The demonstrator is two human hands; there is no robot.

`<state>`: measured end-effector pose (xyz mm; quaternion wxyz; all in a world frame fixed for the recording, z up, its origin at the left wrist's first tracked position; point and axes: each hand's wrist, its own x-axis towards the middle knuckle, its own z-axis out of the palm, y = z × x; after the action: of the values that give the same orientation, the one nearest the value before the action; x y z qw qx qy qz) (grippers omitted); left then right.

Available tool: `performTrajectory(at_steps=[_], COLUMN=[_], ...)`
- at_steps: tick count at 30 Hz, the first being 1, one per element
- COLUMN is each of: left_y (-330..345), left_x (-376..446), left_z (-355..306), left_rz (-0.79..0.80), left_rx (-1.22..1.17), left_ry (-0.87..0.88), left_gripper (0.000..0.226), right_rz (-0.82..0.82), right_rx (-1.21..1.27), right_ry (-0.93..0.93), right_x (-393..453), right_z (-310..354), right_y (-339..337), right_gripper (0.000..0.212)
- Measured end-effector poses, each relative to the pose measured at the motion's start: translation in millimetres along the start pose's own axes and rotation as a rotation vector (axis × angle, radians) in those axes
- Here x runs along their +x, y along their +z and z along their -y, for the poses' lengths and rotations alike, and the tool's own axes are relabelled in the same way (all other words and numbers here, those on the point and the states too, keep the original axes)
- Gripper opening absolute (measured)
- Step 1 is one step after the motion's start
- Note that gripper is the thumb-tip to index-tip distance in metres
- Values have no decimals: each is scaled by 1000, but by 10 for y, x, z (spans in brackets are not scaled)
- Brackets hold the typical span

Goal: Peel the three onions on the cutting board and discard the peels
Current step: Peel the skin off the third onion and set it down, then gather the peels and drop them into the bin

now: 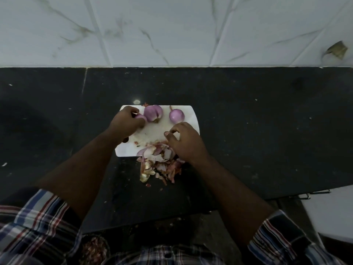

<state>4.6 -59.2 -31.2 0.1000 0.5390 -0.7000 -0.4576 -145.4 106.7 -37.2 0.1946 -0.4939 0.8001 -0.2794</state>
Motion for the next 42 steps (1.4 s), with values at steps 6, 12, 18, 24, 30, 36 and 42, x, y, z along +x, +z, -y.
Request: performTrajectory(at_steps=[6, 12, 18, 24, 30, 36, 42], left_y=[5, -47, -51, 182, 167, 470, 688], left_x=[-56, -298, -515, -744, -839, -1017, -1227], left_z=[52, 114, 375, 457, 603, 741, 725], left_rz=[19, -52, -19, 92, -193, -62, -17], left_rx=[-63, -94, 266, 442, 326, 409, 229], left_ry=[-17, 64, 94, 282, 351, 432, 460], left_gripper=[78, 57, 22, 30, 33, 61, 60], right_rz=[166, 284, 194, 398, 176, 150, 111], right_rx=[-4, -51, -2, -159, -12, -101, 159], right_ry=[25, -74, -201, -338, -261, -106, -107], right_x=[27, -181, -5, -118, -160, -439, -795], right_z=[-120, 56, 106, 137, -23, -327, -32], right_y=[-25, 219, 219, 401, 132, 193, 475], right_gripper=[55, 55, 44, 47, 39, 55, 56])
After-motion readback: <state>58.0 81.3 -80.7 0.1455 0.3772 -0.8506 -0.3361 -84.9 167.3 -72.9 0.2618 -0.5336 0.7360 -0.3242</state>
